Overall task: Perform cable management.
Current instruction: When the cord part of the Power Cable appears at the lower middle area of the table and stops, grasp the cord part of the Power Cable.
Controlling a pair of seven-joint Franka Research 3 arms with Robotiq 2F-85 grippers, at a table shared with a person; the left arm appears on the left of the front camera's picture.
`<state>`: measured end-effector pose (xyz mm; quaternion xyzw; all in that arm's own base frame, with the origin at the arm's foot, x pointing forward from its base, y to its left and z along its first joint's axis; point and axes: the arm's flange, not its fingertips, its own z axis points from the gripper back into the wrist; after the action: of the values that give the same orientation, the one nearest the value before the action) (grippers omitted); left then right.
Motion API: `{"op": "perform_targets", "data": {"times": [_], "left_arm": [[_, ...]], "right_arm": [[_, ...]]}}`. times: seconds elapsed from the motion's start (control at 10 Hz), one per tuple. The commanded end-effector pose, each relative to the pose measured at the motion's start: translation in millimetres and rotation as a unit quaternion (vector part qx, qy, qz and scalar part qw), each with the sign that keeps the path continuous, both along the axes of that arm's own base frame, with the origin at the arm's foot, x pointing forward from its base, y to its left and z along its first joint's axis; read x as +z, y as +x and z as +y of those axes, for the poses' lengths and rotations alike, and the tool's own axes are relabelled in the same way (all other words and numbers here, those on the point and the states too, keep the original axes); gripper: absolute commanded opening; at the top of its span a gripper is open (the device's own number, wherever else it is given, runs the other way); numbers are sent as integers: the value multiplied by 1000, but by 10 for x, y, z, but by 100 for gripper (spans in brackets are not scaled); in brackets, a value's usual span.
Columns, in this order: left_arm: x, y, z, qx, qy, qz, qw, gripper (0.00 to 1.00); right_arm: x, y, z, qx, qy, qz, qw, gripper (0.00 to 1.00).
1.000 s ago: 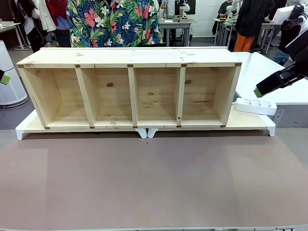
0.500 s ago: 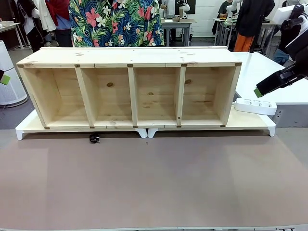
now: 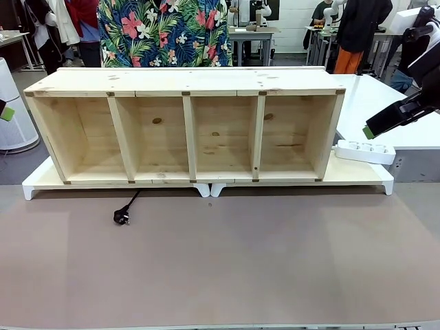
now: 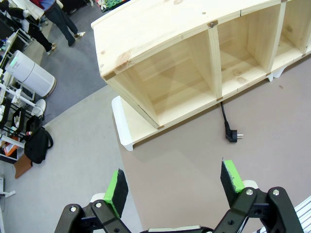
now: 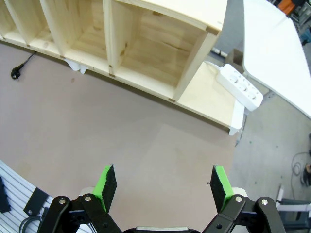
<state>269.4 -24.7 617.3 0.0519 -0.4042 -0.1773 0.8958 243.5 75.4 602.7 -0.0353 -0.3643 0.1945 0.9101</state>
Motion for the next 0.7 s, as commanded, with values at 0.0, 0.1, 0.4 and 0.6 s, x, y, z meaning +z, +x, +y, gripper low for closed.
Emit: {"op": "perform_targets", "data": {"times": [0.0, 0.1, 0.4, 0.6], "left_arm": [[-3, 28, -14, 2, 3, -4, 1000, 100], [-3, 28, -14, 2, 3, -4, 1000, 100], [-3, 28, -14, 2, 3, -4, 1000, 100], [-3, 28, -14, 2, 3, -4, 1000, 100]], "right_arm": [[11, 7, -10, -1, 1, -4, 1000, 100], [11, 7, -10, -1, 1, -4, 1000, 100], [11, 7, -10, -1, 1, -4, 1000, 100], [11, 7, -10, -1, 1, -4, 1000, 100]]}}
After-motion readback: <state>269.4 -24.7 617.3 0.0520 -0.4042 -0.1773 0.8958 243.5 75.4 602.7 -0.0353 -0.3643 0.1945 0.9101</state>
